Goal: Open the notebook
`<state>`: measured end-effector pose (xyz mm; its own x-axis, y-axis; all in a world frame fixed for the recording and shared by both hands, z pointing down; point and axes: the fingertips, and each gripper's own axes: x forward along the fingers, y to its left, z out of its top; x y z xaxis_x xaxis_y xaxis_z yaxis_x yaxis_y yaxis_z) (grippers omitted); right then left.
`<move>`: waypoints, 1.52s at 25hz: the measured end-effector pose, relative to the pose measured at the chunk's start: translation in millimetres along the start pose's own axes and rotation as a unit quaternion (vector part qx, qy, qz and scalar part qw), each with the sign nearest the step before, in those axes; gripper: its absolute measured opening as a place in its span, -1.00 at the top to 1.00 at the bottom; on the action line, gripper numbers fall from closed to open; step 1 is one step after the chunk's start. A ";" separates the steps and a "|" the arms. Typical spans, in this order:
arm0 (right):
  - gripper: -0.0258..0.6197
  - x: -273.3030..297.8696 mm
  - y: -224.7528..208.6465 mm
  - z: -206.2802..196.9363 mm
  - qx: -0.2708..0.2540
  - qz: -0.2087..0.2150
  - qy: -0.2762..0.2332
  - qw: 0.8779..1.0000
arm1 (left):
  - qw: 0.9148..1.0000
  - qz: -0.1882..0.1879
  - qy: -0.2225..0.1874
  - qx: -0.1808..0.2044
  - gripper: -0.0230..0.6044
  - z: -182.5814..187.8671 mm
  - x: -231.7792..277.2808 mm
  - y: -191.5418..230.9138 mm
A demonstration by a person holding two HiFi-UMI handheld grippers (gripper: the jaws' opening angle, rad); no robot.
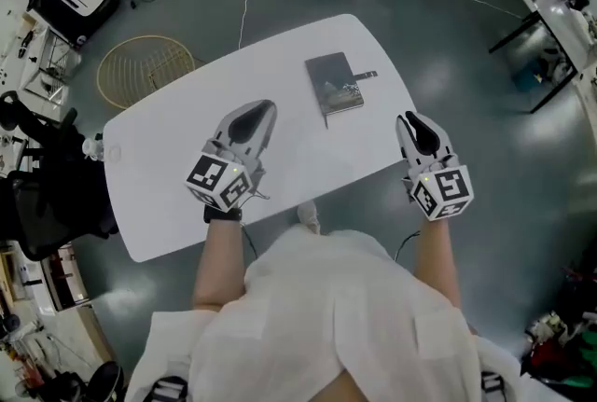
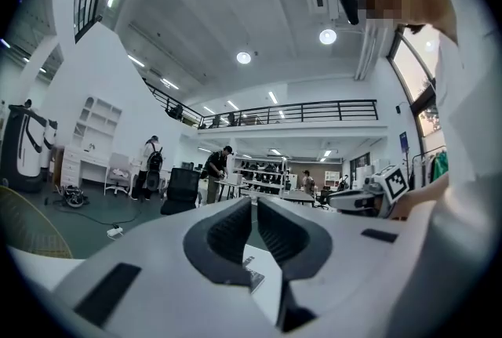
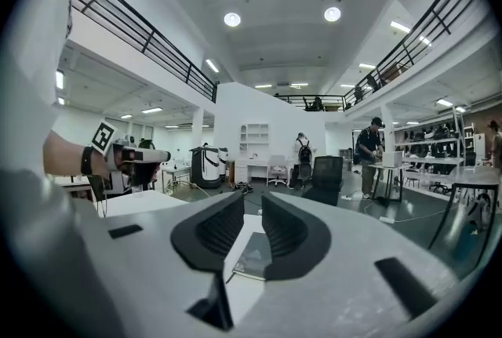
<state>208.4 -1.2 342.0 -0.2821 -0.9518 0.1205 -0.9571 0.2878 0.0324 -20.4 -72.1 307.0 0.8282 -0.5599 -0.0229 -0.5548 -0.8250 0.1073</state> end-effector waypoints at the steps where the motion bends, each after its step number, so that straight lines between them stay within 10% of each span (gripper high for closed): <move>1: 0.69 11.4 -3.7 2.2 -0.004 0.001 0.000 1.000 | 1.000 0.000 -0.001 0.000 0.86 2.9 5.4 8.6; 13: 0.65 112.6 -27.4 -18.0 -0.019 0.015 0.037 0.999 | 1.000 0.029 0.007 -0.003 0.86 -12.0 37.4 93.8; 38: 0.62 208.9 -77.5 -146.3 0.047 0.085 0.148 0.984 | 0.994 0.094 0.048 -0.007 0.86 -94.5 121.6 109.1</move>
<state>233.2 -206.7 509.9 -0.4208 -0.8144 0.3997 -0.9034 0.4160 -0.1036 27.3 -223.1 409.8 0.7142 -0.6936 0.0939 -0.6998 -0.7051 0.1142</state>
